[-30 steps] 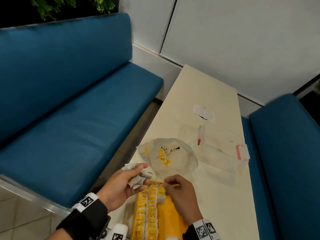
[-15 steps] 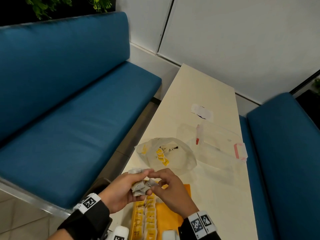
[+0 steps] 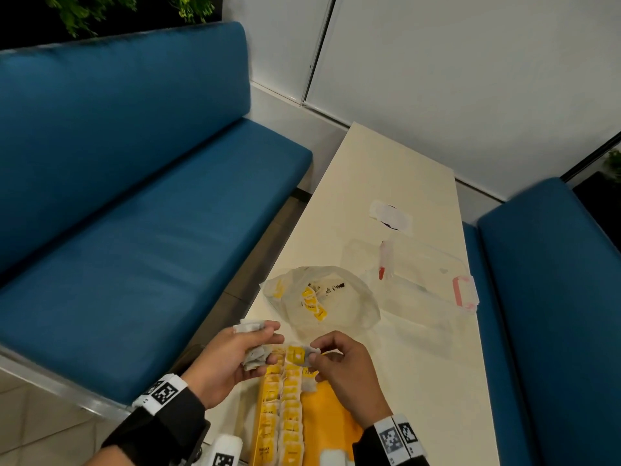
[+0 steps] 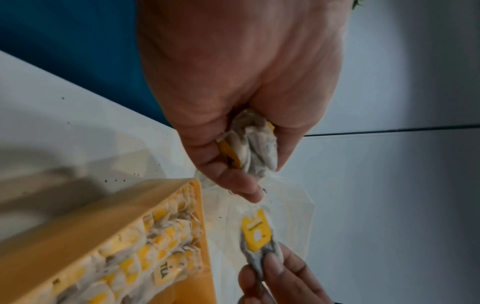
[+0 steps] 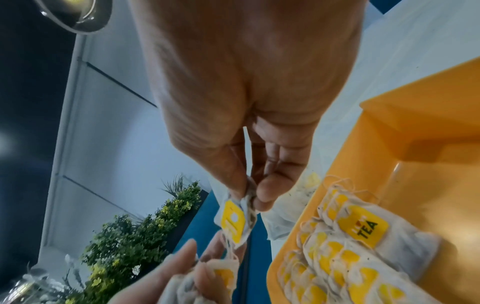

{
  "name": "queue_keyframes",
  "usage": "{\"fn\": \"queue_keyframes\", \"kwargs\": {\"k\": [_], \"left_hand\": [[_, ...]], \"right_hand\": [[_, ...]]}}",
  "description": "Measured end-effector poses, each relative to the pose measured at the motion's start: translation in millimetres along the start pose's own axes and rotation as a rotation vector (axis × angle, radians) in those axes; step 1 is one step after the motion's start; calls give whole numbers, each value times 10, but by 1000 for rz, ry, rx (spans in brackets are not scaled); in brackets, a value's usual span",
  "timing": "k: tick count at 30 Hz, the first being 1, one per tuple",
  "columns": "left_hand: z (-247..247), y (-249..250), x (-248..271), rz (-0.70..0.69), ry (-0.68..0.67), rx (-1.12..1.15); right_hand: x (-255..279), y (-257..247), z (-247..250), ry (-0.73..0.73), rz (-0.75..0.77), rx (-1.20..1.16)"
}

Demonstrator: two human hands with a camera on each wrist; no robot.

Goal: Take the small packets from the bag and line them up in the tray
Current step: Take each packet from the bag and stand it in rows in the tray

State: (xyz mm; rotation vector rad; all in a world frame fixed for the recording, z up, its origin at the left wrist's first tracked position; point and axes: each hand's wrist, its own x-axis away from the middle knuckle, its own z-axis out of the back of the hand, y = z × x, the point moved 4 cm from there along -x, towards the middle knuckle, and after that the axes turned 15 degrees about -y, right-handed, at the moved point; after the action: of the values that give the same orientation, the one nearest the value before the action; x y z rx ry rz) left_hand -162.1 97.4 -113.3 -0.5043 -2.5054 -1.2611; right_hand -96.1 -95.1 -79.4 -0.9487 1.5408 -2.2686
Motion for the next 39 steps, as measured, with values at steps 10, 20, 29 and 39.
{"fn": "queue_keyframes", "kwargs": {"k": [10, 20, 29, 39], "left_hand": [[-185, -38, 12, -38, -52, -440], [-181, -39, -80, -190, -16, -1089], [-132, -5, -64, -191, 11, -1004], [-169, -41, -70, -220, -141, -939]], "right_hand": [[73, 59, -79, 61, -10, -313], [101, -2, -60, 62, 150, 255], [95, -77, 74, 66, 178, 209], [68, -44, 151, -50, 71, 48]]}}
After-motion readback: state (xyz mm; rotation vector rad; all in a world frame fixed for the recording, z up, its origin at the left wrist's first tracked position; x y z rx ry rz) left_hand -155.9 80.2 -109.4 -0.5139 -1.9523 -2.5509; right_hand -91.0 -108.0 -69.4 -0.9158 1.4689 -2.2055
